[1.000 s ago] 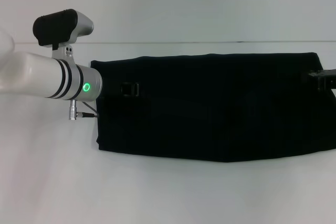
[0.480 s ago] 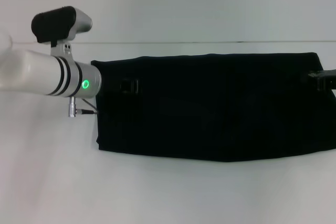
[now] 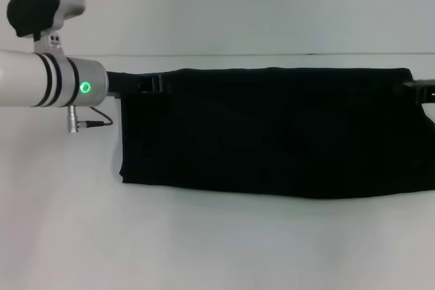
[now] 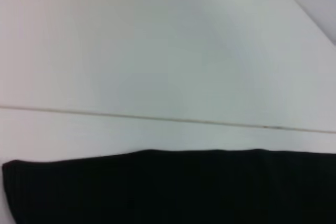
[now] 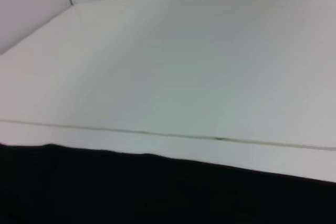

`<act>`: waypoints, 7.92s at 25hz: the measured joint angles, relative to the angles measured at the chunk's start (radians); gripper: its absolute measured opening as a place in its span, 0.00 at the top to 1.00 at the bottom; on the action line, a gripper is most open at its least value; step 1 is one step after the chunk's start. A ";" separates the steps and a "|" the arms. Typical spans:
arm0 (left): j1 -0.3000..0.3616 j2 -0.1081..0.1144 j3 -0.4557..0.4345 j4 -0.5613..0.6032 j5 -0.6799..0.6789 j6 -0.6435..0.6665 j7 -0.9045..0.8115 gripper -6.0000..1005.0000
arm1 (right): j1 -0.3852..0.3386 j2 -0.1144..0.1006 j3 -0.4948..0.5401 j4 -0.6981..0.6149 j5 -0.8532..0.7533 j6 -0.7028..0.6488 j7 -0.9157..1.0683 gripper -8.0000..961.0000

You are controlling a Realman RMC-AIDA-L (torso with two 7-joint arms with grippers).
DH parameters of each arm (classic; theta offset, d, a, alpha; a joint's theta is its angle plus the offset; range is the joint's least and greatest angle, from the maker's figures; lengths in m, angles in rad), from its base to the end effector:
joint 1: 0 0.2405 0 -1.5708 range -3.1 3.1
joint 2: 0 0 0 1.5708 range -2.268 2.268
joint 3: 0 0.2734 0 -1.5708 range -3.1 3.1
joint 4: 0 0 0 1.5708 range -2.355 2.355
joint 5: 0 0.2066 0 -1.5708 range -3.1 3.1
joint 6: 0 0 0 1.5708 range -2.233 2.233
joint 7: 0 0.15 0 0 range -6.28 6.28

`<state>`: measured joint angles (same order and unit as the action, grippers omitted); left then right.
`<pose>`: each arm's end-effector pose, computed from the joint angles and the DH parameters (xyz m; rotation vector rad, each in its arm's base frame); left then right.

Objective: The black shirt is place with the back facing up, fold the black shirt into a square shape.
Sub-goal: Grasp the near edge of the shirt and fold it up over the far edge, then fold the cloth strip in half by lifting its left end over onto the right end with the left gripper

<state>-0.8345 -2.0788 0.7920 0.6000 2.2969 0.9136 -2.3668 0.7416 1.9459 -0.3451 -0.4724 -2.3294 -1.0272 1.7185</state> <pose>-0.2333 0.4598 -0.0257 -2.1327 -1.4297 -0.3986 0.3223 0.4374 0.0479 -2.1411 1.0938 0.3939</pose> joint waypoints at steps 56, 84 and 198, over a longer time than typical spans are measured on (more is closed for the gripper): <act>-0.076 0.061 0.004 -0.127 -0.077 -0.194 0.172 0.94 | 0.129 -0.028 -0.157 0.051 0.001 0.353 0.190 0.94; 0.020 0.007 -0.002 -0.066 -0.175 -0.380 0.209 0.41 | 0.100 -0.044 -0.152 0.042 0.001 0.382 0.213 0.46; 0.163 0.043 -0.068 0.052 0.062 0.263 0.233 0.92 | -0.151 -0.062 -0.148 -0.120 -0.132 -0.199 0.397 0.97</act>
<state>-0.6716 -2.0355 0.7241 0.6517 2.3592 1.1766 -2.1341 0.5903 1.8842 -0.4934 -0.5922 -2.4613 -1.2265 2.1156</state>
